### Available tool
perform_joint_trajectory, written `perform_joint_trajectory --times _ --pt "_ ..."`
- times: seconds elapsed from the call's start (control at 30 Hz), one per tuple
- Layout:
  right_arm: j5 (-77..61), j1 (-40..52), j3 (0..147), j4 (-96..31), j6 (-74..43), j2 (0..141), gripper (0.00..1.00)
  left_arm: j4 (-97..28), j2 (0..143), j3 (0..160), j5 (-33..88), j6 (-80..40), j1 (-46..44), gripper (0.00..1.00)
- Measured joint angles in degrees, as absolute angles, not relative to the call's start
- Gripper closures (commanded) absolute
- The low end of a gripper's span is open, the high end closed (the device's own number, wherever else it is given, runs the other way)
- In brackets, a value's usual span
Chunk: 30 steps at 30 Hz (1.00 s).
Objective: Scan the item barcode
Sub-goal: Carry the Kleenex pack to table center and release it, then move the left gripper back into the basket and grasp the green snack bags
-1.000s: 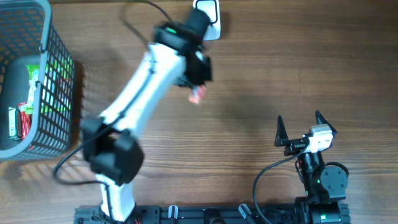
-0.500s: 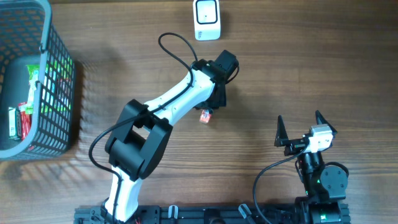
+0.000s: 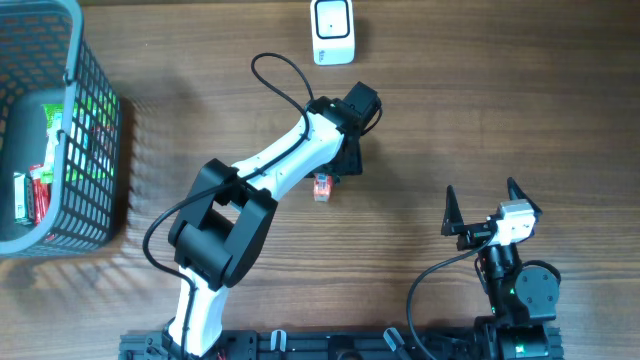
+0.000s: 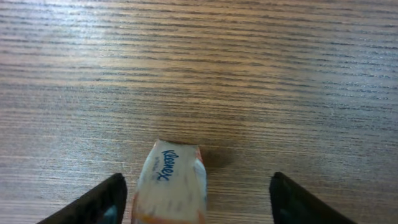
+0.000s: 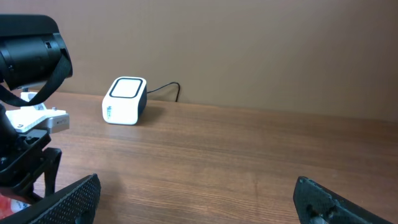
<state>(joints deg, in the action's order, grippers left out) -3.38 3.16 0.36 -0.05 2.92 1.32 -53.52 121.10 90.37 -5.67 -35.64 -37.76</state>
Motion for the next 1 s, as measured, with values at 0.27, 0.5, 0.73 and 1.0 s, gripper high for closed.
perform_joint_trajectory --times 0.27,0.5,0.73,1.0 --pt "-3.38 3.16 0.36 -0.05 2.92 1.32 0.0 -55.27 121.08 91.35 -10.35 -29.41 -37.67 0.01" --pt "-3.38 3.16 0.36 -0.05 2.92 1.34 0.0 -62.28 113.36 111.57 -18.65 -25.58 -29.43 0.05" --pt "-3.38 3.16 0.36 -0.05 2.92 1.34 0.0 -64.47 99.53 124.49 -20.93 -22.22 -8.34 0.0" --pt "-3.38 3.16 0.36 -0.05 2.92 1.32 0.0 -64.36 98.32 124.97 -16.62 -11.0 28.67 0.0"
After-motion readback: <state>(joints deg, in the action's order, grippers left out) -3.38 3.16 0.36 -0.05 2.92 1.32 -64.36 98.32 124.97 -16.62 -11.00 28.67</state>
